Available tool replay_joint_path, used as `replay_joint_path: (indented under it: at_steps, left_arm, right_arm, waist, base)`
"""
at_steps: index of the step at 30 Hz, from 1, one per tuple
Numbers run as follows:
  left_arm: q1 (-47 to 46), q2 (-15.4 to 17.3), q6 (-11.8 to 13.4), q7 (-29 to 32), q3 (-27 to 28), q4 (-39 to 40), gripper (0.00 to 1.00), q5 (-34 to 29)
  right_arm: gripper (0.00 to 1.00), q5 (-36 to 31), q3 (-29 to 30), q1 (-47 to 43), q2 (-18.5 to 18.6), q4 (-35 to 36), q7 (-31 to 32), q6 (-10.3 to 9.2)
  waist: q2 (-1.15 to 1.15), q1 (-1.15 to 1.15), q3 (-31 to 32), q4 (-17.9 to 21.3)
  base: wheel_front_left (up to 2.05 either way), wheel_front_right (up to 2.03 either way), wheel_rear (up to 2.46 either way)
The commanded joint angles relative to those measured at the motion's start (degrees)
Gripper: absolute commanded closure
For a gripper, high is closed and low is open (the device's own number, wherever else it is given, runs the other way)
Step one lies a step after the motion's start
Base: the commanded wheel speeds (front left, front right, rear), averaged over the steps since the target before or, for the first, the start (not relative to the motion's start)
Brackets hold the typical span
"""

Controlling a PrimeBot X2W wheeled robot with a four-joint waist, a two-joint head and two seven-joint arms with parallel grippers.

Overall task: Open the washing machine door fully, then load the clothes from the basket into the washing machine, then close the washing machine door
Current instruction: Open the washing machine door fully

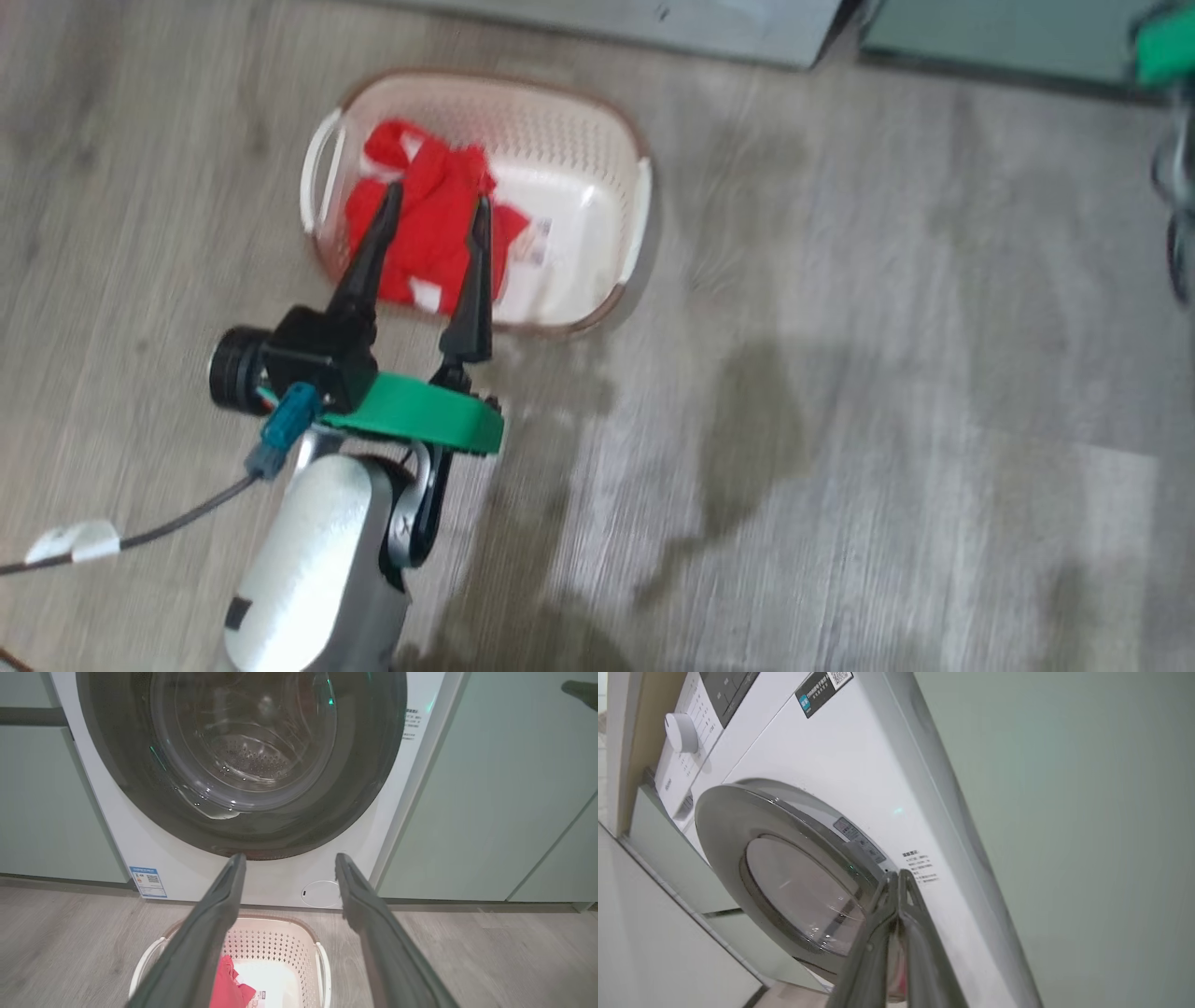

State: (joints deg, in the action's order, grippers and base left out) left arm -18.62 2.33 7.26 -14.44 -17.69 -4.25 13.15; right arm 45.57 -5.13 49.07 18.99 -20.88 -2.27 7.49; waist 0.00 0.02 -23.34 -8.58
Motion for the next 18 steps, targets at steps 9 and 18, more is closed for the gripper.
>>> replay_joint_path:
  at_steps: [9,18]
  left_arm:
    - [-4.5,0.5,0.5,-0.6,0.6,3.1,0.0,1.0]
    - [-5.7,0.5,1.3,-0.6,-0.7,3.8,0.0,2.5]
  right_arm:
    - [1.0,11.8,-0.3,18.7,-1.4,-7.5,9.7,0.0]
    - [1.0,20.2,3.0,34.2,-4.1,-22.0,19.6,0.0]
  waist:
    - [0.0,-0.02,-8.8,-5.0]
    - [0.0,-0.02,-12.3,-7.6]
  base:
    - [0.0,0.0,0.0]
    - [0.0,0.0,0.0]
